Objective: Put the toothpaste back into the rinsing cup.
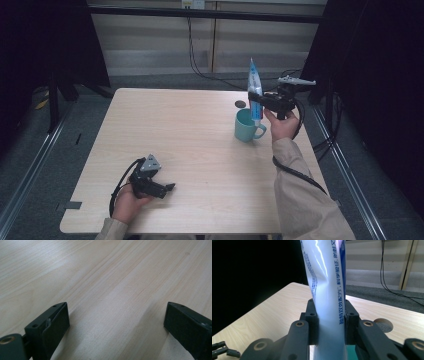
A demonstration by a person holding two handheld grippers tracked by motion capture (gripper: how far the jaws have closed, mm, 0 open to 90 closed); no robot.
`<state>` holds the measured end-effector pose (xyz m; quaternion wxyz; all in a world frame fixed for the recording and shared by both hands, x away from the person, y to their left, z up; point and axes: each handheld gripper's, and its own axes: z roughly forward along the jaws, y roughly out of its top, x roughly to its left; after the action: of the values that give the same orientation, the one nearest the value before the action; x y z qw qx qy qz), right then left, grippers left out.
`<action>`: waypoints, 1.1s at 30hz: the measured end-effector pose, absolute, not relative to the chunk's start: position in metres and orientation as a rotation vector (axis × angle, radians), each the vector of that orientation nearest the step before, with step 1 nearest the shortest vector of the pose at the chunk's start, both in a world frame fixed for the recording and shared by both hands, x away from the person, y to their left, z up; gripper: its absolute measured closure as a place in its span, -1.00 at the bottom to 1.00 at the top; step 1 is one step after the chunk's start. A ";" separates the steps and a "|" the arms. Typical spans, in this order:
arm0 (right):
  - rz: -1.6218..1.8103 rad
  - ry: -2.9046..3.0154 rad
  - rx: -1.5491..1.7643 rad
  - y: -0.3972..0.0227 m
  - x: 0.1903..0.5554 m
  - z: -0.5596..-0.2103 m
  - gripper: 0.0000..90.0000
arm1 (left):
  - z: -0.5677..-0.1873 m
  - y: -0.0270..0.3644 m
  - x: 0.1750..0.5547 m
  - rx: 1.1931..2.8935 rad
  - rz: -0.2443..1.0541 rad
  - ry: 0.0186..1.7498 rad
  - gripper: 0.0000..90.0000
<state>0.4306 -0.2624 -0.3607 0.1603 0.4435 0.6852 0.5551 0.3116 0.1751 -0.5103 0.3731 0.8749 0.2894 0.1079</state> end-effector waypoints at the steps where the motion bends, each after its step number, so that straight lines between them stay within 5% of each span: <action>1: 1.584 1.959 1.267 -0.262 0.431 -0.361 0.60 | -0.510 0.175 0.312 2.242 0.276 0.741 -0.87; 33: 1.519 1.964 1.271 -0.251 0.456 -0.376 0.60 | -0.510 0.175 0.312 2.244 0.275 0.740 -0.87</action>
<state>0.4560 -0.2509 -0.3758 0.1752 0.4487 0.6931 0.5363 0.3117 0.1752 -0.5101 0.3722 0.8755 0.2889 0.1072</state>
